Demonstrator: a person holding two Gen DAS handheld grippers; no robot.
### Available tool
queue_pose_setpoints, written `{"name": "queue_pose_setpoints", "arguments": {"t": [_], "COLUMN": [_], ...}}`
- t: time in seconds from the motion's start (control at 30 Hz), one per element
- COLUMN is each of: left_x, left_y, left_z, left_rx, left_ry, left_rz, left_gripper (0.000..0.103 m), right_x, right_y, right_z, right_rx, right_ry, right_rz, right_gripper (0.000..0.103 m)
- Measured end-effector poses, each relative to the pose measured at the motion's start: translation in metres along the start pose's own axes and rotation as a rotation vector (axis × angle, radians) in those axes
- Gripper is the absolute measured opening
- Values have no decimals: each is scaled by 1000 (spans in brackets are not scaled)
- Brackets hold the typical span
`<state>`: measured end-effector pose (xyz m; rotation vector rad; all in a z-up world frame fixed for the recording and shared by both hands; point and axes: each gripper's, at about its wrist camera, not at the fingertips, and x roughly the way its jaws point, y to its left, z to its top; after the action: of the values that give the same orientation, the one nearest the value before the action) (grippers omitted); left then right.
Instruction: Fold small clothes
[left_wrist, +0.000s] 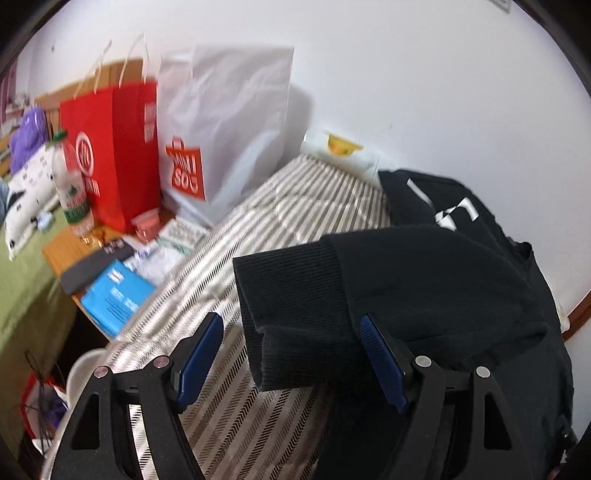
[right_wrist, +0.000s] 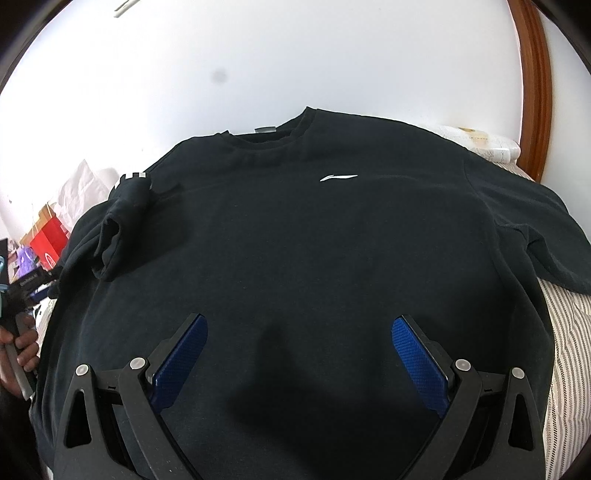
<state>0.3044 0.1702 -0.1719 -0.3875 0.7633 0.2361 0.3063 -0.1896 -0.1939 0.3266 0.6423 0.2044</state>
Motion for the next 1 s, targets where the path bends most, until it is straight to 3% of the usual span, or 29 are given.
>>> {"name": "queue_pose_setpoints", "arguments": {"t": [0.1,0.23,0.3,0.33,0.4,0.47,0.8,1.0], "left_x": [6,9,7,6,5,4,-34,-68], "left_y": [-1,-11,-17,-19,-20,-18,-31,-88], "left_z": [-2,-5,-5,-6,-6,-5,-2,14], "left_rx": [-19,24,52,61,63,47,63,150], "left_ry": [24,20,8,1,-6,-16,-168,-211], "left_rz": [-36,-34,-44,-37,-31,-31,-26,-115], "left_gripper": [73,59,48,36,29,12,9,7], "right_x": [1,0,-1,-1,0,-1,-9,-21], "right_y": [0,4,7,7,6,7,2,-3], "right_z": [0,-1,-1,-1,-1,-1,0,3], "right_rx": [3,-9,-18,-19,-16,-16,-15,0], "right_ry": [4,1,-2,-2,0,-2,-27,-50], "right_rz": [-3,-15,-18,-18,-17,-21,-5,-12], "right_gripper": [99,99,99,99,99,99,99,99]}}
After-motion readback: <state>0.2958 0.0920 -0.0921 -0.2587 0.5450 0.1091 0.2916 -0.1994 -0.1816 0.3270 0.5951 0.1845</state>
